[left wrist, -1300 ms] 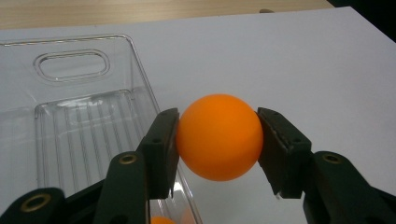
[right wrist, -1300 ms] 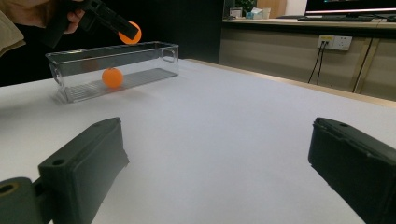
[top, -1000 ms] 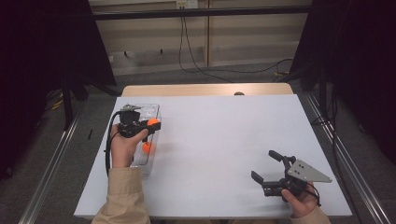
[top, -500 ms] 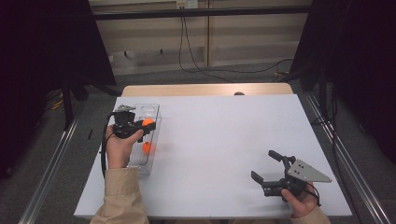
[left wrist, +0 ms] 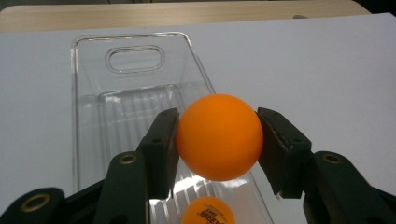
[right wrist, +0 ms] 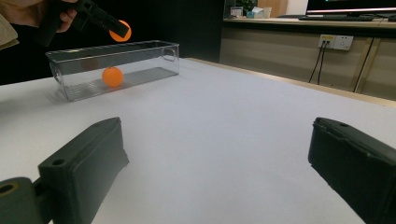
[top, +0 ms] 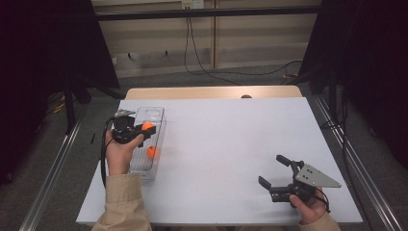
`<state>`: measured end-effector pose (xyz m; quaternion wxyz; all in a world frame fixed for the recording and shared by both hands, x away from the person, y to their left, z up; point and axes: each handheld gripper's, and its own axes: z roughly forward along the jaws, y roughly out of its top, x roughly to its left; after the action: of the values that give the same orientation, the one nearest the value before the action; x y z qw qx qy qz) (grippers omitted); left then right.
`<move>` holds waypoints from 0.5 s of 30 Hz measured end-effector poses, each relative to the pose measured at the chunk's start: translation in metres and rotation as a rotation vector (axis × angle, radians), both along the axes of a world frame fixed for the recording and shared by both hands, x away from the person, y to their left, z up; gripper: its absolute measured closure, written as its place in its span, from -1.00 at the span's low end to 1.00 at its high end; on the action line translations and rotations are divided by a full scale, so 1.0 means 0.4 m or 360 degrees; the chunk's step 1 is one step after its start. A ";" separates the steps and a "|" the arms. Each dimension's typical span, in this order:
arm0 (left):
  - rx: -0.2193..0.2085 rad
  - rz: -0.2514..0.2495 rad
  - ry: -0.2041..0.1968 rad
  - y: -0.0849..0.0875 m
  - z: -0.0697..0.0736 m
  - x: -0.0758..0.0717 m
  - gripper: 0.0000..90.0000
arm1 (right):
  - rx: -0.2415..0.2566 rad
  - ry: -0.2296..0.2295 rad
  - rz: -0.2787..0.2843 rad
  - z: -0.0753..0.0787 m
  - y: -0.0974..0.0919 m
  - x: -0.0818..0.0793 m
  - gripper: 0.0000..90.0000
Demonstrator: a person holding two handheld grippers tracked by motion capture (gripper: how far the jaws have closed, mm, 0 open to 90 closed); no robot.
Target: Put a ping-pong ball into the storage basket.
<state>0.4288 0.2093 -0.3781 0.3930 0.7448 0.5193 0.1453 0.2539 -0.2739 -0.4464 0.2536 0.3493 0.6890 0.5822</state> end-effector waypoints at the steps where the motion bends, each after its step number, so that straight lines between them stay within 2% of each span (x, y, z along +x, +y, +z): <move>1: -0.0004 0.0008 -0.0003 0.002 0.000 0.000 0.13 | 0.0000 -0.0002 0.0000 0.000 0.000 0.000 -0.93; 15: 0.0039 0.0022 0.0016 0.007 -0.012 0.003 0.13 | 0.0000 0.0001 -0.0001 0.000 0.001 0.001 -0.93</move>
<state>0.4301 0.2120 -0.3831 0.3803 0.7467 0.5245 0.1507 0.2543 -0.2736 -0.4466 0.2535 0.3496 0.6890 0.5821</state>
